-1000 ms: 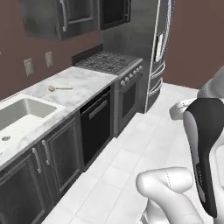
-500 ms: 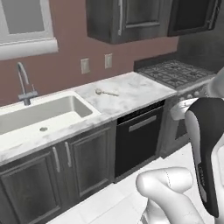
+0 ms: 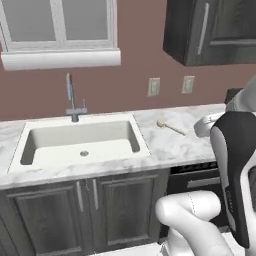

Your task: Grab the spray bottle from the cabinet, then place it next to the cutting board for sanitizing. Then grab the dish brush from the countertop next to the sink and place it next to the cutting board.

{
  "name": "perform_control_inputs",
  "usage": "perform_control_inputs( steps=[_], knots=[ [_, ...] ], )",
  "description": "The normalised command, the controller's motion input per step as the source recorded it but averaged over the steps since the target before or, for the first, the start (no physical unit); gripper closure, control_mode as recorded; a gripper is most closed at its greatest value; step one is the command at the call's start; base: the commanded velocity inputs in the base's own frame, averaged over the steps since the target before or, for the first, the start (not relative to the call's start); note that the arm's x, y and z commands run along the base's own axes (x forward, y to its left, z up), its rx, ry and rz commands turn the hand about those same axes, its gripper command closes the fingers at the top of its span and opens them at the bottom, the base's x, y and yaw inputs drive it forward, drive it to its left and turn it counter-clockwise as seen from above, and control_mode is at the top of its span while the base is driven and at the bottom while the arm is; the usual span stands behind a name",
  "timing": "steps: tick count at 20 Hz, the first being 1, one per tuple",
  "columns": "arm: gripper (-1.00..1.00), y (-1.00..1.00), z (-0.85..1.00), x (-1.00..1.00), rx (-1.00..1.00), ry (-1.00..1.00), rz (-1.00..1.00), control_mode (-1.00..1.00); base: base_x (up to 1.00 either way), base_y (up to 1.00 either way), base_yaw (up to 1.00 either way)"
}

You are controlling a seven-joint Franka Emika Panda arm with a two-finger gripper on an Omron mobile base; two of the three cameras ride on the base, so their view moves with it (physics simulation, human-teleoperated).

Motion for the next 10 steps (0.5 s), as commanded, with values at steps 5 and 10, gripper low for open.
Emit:
perform_control_inputs(
  steps=[5, 10],
  knots=[
    [-1.00, 0.00, 0.00, 0.00, 0.00, 0.00, 0.00, 1.00, 0.72, -0.94, 0.53],
    [-1.00, 0.00, 0.00, 0.00, 0.00, 0.00, 0.00, 1.00, 0.10, -0.83, 0.27]
  ],
)
